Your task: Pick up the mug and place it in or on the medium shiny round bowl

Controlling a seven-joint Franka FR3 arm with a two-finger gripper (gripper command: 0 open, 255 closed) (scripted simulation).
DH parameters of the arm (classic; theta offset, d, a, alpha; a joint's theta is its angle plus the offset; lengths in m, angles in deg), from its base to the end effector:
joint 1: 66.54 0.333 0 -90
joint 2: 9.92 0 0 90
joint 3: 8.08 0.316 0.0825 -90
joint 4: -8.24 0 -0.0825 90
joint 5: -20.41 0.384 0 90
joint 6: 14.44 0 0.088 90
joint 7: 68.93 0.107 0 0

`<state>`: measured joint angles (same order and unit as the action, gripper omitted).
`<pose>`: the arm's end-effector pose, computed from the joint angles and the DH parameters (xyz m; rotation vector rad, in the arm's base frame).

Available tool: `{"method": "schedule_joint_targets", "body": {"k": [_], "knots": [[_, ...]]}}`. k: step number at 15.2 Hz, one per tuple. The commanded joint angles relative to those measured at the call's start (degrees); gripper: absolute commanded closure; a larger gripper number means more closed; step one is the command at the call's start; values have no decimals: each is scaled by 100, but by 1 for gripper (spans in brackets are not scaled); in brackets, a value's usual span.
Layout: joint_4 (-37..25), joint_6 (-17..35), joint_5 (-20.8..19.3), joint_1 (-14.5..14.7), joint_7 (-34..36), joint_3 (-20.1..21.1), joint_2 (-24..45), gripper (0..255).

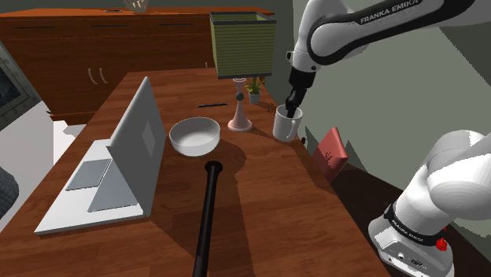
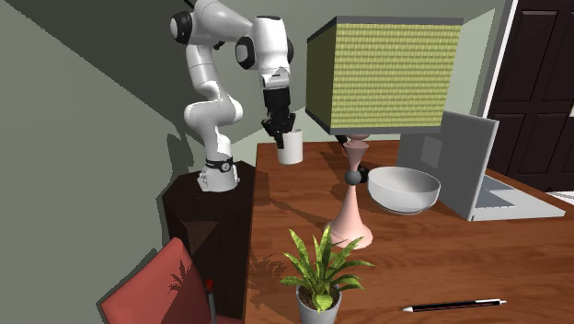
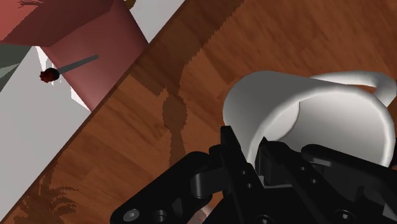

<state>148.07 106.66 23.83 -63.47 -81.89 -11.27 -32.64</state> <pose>0.4288 0.0011 0.4540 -3.0587 -0.3047 -0.1178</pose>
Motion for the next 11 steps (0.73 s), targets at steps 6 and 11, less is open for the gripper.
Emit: {"method": "schedule_joint_targets", "body": {"k": [6,11], "knots": [[-425,-564,-20,-1,53,15,-138,255],[-950,-733,24,73,220,128,207,255]]}}
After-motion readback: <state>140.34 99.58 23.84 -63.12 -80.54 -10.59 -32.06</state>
